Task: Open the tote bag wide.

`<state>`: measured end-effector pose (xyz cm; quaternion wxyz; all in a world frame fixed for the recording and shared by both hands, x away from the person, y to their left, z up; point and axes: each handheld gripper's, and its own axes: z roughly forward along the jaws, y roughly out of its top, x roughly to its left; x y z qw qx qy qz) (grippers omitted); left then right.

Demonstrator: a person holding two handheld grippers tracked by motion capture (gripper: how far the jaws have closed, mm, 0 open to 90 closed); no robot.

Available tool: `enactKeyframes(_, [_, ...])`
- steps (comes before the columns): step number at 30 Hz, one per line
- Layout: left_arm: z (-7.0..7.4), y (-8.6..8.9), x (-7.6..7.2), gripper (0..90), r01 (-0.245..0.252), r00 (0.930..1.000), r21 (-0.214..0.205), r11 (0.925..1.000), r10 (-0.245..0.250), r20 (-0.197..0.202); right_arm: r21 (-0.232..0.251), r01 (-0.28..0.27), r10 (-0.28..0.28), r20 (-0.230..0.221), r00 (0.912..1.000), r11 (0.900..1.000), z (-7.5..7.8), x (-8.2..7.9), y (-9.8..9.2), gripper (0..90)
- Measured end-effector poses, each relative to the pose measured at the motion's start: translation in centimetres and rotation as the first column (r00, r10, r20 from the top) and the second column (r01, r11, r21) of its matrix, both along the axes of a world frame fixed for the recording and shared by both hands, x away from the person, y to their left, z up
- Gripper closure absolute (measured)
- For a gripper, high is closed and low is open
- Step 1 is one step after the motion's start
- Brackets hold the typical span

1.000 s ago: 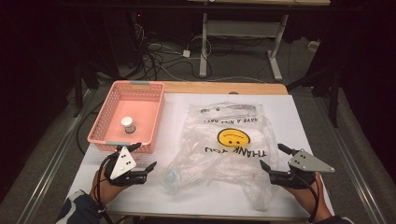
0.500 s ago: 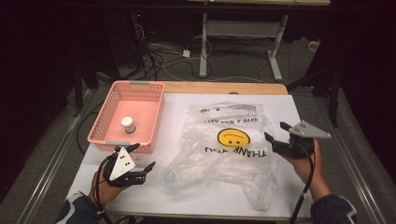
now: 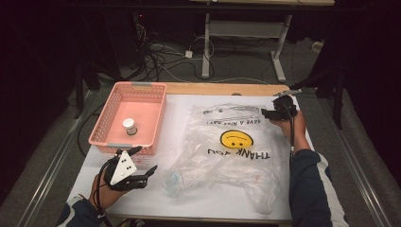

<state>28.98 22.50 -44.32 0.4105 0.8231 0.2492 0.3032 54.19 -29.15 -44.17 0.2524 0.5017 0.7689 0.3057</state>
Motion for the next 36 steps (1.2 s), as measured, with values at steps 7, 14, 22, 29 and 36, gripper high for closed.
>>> enactKeyframes(7, [-0.1, 0.0, 0.2, 20.5, 0.003, 0.9998, -0.002, 1.0, -0.003, -0.018, -0.008, 0.019, -0.02, -0.073, 0.9972, 0.9998, -2.5, 1.7, 0.4, 59.5])
enactKeyframes(14, [-0.2, -0.4, 0.0, 21.3, 0.011, 0.9998, 0.009, 0.9999, -0.011, -0.016, -0.019, 0.054, -0.055, -0.061, 0.9966, 0.9983, -2.5, 1.7, 0.8, 90.0])
enactKeyframes(22, [-0.1, -0.2, 0.3, 24.7, -0.016, 0.9997, 0.004, 0.9999, 0.016, -0.02, 0.124, 0.365, -0.366, -0.016, 0.9304, 0.9225, -2.6, 0.5, -2.7, 90.0])
enactKeyframes(29, [-0.1, -0.2, 0.1, 24.7, 0.002, 0.9998, 0.017, 0.9999, -0.002, -0.018, 0.138, 0.378, -0.37, -0.081, 0.9257, 0.9157, -1.7, -1.5, -5.5, 90.0])
enactKeyframes(36, [-0.1, -0.7, -0.2, 24.6, 0.017, 0.9998, 0.04, 0.999, -0.016, -0.014, 0.022, 0.282, -0.281, -0.044, 0.9586, 0.9591, -0.6, -5.5, -6.8, 89.3])
